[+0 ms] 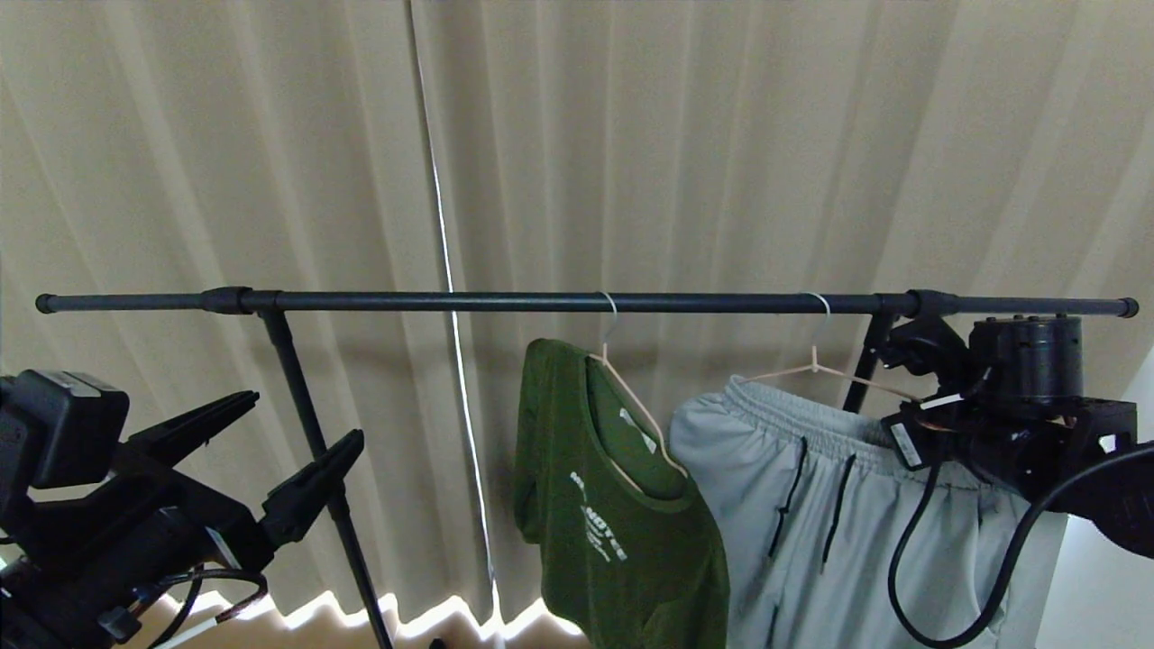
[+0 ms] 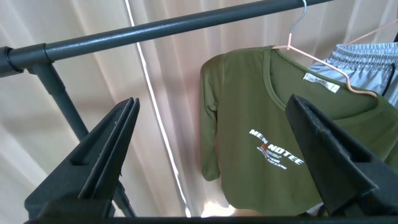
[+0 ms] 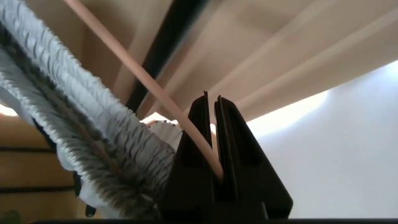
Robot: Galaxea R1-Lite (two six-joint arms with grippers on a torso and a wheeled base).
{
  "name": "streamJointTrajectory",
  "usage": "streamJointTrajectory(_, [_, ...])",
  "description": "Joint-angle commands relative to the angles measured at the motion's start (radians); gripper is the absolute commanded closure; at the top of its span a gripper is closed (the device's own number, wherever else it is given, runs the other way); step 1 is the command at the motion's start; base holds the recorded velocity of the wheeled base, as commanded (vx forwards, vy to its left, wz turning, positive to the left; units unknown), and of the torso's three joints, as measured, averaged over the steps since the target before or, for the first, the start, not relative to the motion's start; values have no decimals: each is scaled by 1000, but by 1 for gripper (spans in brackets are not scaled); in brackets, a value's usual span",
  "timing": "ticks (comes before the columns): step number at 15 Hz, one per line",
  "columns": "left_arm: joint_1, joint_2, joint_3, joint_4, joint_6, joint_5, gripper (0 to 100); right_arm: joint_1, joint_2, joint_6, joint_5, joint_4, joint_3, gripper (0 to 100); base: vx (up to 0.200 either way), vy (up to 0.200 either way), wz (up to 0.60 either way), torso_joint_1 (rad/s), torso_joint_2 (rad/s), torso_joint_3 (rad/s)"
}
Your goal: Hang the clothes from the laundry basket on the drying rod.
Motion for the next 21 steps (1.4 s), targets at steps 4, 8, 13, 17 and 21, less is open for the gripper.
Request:
streamJointTrajectory(4, [2, 2, -2, -1, 0, 0, 0, 22, -12, 3, 3, -8, 17, 0, 0, 0, 0, 0, 0, 0])
streamJointTrajectory(8, [0, 6, -8, -1, 0, 0, 0, 33, -41, 21, 11, -121, 77, 0, 0, 0, 0, 0, 0, 0])
streamJointTrajectory(13, [-11, 5, -6, -1, 0, 0, 0, 37, -123, 21, 108, -263, 177, 0, 0, 0, 0, 0, 0, 0])
streamJointTrajectory(17, [-23, 5, 1, -1, 9, 2, 0, 39, -170, 23, 163, -282, 232, 0, 0, 0, 0, 0, 0, 0])
streamJointTrajectory(21, [-27, 2, 1, -1, 12, 2, 0, 39, -232, 23, 281, -282, 263, 0, 0, 0, 0, 0, 0, 0])
